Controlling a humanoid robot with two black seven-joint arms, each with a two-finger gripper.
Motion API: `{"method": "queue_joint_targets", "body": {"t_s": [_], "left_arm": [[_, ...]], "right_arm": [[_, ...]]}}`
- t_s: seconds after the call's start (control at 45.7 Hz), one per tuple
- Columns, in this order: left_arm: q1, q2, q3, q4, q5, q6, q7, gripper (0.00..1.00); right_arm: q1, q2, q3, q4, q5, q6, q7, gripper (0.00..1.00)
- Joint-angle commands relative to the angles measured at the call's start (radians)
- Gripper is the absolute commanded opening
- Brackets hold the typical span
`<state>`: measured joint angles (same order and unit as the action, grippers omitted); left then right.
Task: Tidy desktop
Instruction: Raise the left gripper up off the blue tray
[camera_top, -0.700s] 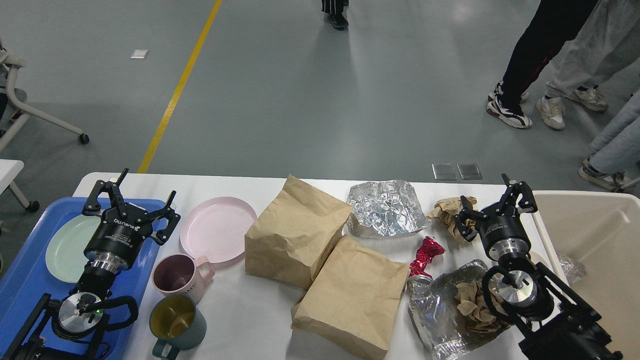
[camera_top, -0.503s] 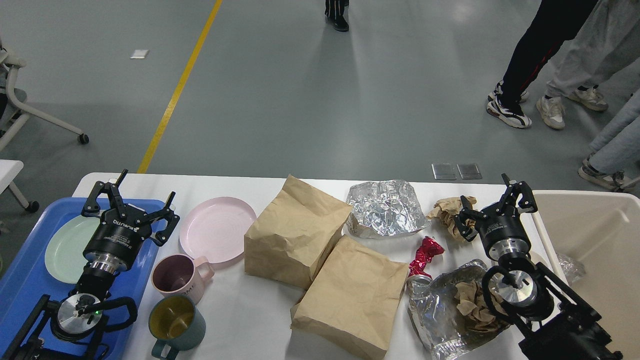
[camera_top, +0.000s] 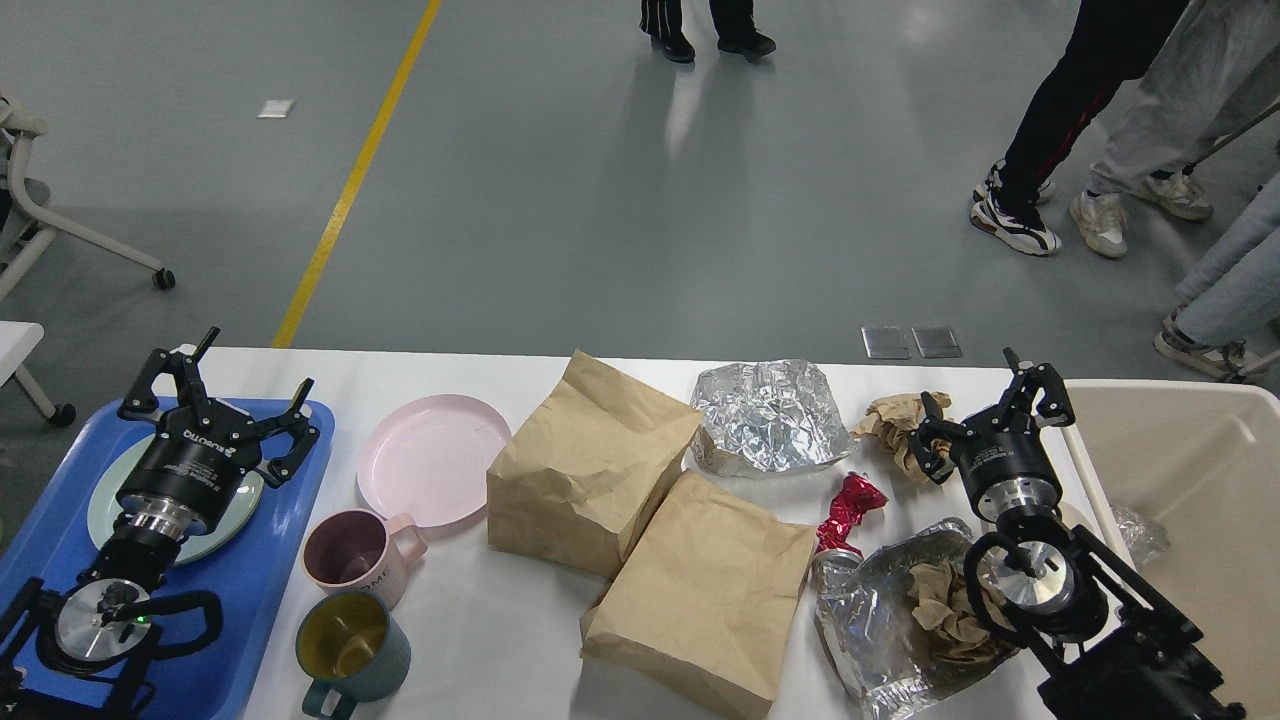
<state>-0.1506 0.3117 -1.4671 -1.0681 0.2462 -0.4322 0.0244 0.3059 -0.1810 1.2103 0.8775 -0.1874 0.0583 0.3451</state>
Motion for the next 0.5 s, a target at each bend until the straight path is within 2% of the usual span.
{"method": "queue_joint_targets", "body": {"t_s": [0.0,0.131,0.241,0.372,0.482], "left_arm": [[-0.078,0.15,0.193,0.002,-0.007,0.009,-0.001,0.97],[-0.237,0.357,0.465,0.003,-0.007,-0.003,0.012,0.97],[-0.432,0.493,0.762,0.003,-0.007,-0.008,0.016,0.97],[-0.714,0.593,1.164,0.003,-0.005,-0.062,0.014,0.97],[-0.975,0.604,1.497,0.005,-0.002,-0.126,0.017,0.97]], "right_arm": [[0.001,0.0,0.0,-0.002,0.0,0.0,0.0,1.0],[0.001,0.0,0.0,0.0,0.0,0.0,0.0,1.0],[0.001,0.0,0.0,-0.002,0.0,0.0,0.0,1.0],[0.001,0.0,0.0,0.0,0.0,0.0,0.0,1.0],[0.001,0.0,0.0,0.0,0.0,0.0,0.0,1.0]]}}
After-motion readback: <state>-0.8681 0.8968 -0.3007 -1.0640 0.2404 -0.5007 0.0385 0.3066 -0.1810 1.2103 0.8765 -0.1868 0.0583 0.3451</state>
